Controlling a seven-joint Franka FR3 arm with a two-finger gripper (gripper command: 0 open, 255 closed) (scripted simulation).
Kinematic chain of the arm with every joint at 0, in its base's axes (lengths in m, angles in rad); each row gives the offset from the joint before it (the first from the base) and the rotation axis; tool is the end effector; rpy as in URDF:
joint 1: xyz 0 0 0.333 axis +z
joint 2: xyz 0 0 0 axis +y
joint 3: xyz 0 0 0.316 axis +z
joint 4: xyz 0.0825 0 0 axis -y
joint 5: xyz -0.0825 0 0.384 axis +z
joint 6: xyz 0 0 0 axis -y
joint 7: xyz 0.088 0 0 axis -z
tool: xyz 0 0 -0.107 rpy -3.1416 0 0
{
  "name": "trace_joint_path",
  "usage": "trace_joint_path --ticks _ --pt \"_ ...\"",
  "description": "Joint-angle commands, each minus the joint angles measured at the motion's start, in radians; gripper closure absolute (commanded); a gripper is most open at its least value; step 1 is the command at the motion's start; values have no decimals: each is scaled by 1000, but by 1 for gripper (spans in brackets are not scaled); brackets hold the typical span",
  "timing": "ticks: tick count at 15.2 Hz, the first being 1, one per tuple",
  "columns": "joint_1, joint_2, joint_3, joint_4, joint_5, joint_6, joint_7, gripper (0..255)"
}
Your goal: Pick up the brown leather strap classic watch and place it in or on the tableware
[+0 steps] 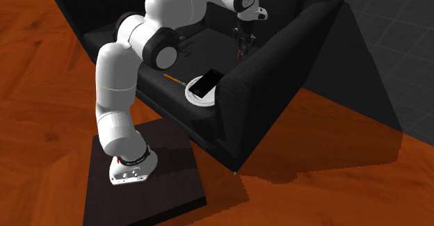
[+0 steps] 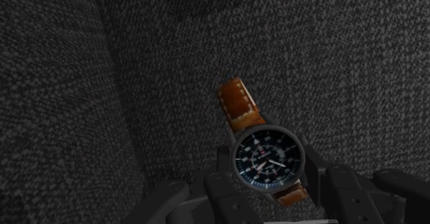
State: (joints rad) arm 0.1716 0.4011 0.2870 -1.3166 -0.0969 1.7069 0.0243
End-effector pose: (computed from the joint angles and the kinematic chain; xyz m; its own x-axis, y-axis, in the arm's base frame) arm 0.6246 0.2589 0.5175 0.9109 0.4126 0.0044 0.4126 -0.9108 -0.0148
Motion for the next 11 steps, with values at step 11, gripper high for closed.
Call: trace_joint_path --ticks 11 --pt "-72 -329 -2 -372 92 54 -65 255"
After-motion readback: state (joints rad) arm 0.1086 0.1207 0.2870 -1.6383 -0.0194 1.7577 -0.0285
